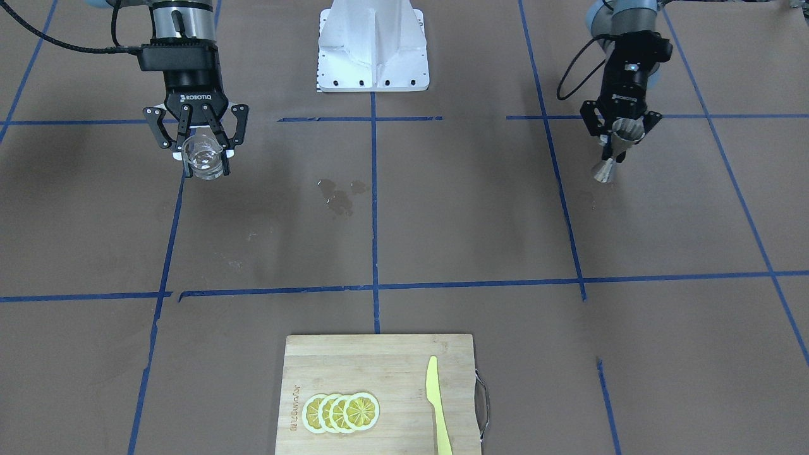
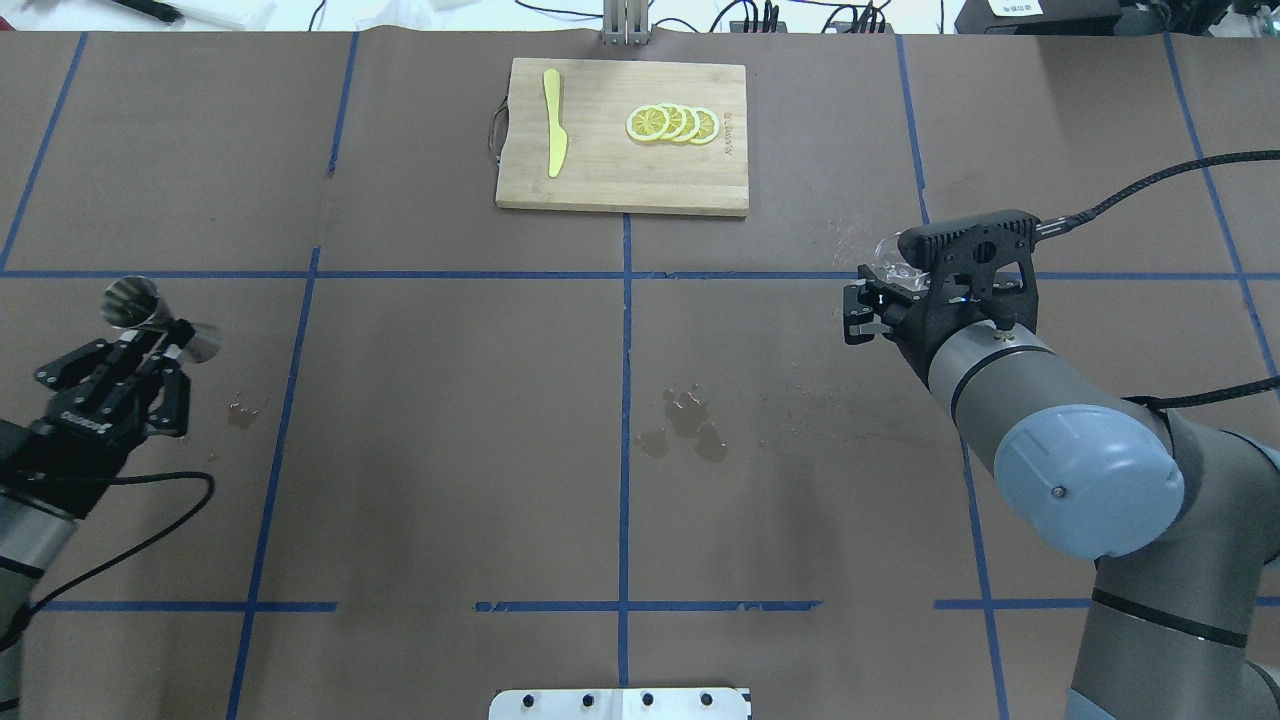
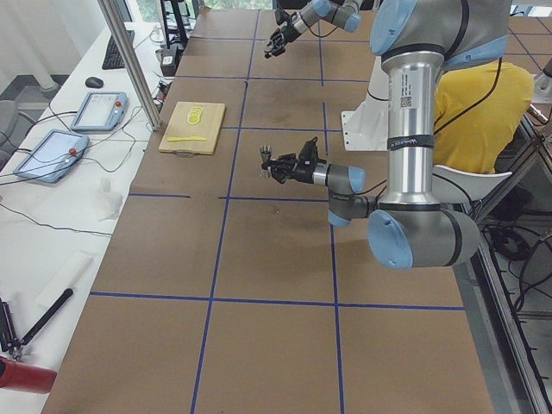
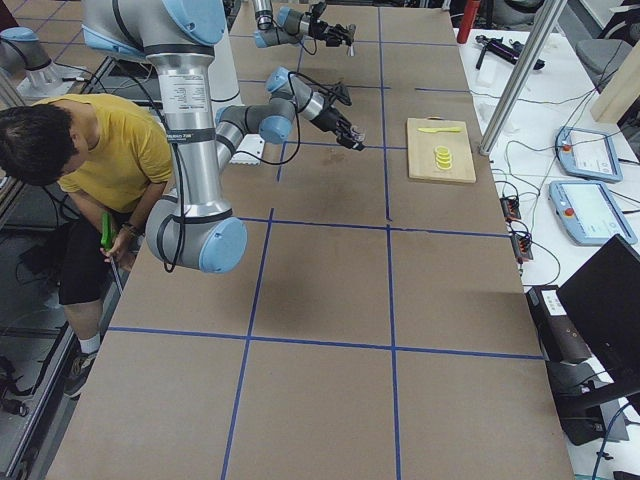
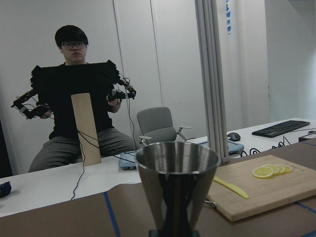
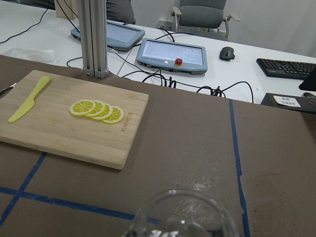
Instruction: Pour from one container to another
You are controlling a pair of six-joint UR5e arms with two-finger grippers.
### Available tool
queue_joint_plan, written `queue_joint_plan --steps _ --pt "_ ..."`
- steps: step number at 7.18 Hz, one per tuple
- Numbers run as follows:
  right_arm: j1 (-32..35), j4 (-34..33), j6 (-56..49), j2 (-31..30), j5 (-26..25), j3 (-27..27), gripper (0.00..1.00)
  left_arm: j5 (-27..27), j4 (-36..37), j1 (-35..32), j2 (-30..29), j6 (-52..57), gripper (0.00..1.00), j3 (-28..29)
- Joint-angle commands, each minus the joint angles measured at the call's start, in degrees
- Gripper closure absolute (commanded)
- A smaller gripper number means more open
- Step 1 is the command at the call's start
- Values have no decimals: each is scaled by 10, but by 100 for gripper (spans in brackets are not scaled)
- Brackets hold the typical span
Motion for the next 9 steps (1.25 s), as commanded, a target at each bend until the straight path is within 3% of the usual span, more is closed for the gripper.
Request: queue_joint_plan --steps 1,2,3,4,6,8,9 --pt "-1 1 0 -1 0 -1 89 14 -16 3 62 -19 100 35" --pt "-1 0 0 -1 0 -2 89 15 -18 11 58 -42 100 41" --pt "-1 1 0 -1 0 -2 89 22 -14 36 54 -151 100 54" --pt "-1 1 0 -2 0 -3 88 62 -12 71 45 -178 100 61" --pt "-1 1 0 -2 0 -3 88 131 -10 122 27 -183 100 75" --pt "-2 1 0 -2 1 -3 88 131 0 124 21 -174 100 101" --pt "-2 1 0 -2 0 -3 88 132 0 124 21 -119 100 100"
